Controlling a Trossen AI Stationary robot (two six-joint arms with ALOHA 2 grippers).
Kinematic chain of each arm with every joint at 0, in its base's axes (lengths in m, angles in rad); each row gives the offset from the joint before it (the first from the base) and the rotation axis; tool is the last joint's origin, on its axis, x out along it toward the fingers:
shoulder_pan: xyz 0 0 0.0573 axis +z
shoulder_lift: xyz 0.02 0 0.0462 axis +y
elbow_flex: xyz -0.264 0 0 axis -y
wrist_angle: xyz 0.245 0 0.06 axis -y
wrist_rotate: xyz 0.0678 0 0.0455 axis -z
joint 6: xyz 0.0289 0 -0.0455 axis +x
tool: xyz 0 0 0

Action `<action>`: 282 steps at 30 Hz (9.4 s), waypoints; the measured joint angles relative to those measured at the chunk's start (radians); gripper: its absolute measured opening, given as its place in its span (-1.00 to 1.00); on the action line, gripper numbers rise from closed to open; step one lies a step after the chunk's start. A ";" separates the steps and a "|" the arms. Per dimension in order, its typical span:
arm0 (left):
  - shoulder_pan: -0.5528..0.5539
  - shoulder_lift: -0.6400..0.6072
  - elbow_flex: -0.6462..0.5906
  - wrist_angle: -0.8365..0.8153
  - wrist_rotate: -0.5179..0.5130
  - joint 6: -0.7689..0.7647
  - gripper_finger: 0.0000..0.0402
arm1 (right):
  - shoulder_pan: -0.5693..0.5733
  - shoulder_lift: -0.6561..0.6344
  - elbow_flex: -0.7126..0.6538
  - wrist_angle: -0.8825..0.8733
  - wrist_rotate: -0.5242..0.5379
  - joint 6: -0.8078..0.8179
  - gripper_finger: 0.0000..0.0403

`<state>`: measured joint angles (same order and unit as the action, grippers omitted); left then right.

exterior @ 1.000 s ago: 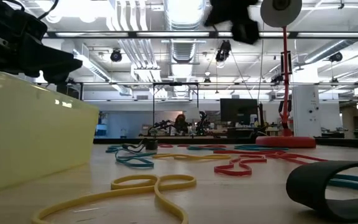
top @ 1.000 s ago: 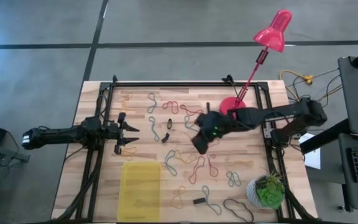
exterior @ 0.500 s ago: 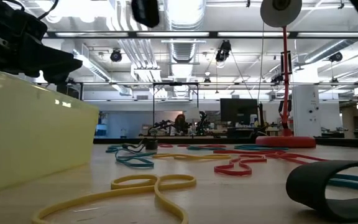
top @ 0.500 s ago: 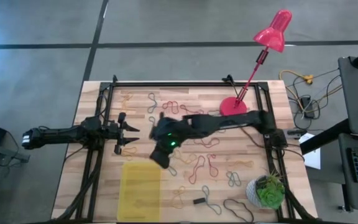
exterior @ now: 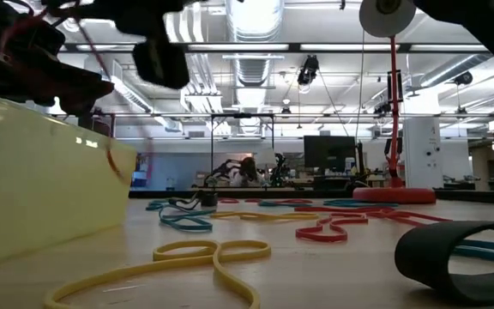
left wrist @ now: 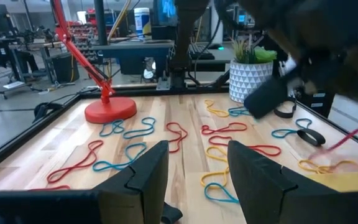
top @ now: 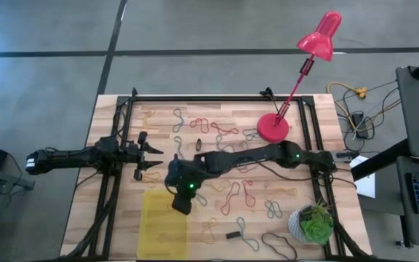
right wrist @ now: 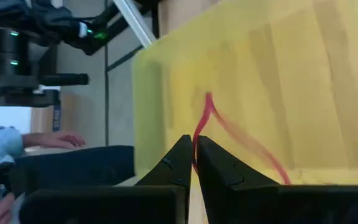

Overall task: Pick and place rubber bands into bin
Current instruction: Put the red rubber band into the bin, then put the yellow rubber band into the bin

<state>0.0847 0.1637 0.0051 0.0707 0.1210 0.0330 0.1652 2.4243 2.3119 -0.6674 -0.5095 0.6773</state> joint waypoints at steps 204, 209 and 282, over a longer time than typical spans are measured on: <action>0.441 1.053 1.027 -1.095 -0.380 -0.239 -0.25 | 0.097 -0.851 -0.947 -0.358 0.936 0.452 -0.14; 0.625 1.061 0.954 -1.014 -0.254 -0.323 -0.25 | 0.010 -0.867 -1.014 -0.320 0.908 0.266 -0.14; 0.900 1.376 0.931 -1.024 -0.134 -0.188 -0.53 | -0.146 -0.861 -1.037 -0.045 0.753 0.018 -0.14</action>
<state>0.9851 1.5402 0.9360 -0.9535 -0.0125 -0.1546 0.0193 1.5635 1.2751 -0.7122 0.2431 0.6950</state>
